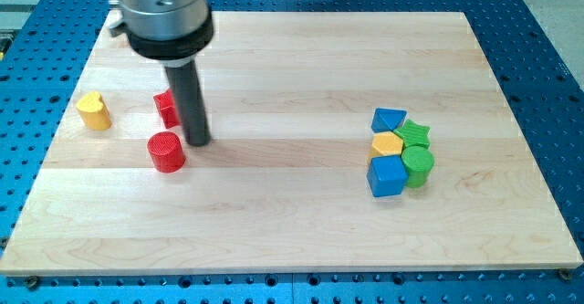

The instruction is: Keep red circle on left to triangle

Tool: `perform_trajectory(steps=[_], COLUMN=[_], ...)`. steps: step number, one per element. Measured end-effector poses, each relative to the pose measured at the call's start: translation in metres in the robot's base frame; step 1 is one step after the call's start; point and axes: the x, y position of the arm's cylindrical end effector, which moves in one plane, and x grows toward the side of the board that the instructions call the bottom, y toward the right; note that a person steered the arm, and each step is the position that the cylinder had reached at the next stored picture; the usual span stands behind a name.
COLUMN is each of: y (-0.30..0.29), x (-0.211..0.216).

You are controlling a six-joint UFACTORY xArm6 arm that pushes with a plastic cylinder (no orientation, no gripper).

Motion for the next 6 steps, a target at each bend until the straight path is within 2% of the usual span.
perform_trajectory(steps=[1,2,3,4,5,6], y=[-0.051,-0.065,-0.003,0.011,-0.004,0.078], x=[-0.001,0.024,0.058,0.028,0.01,0.01])
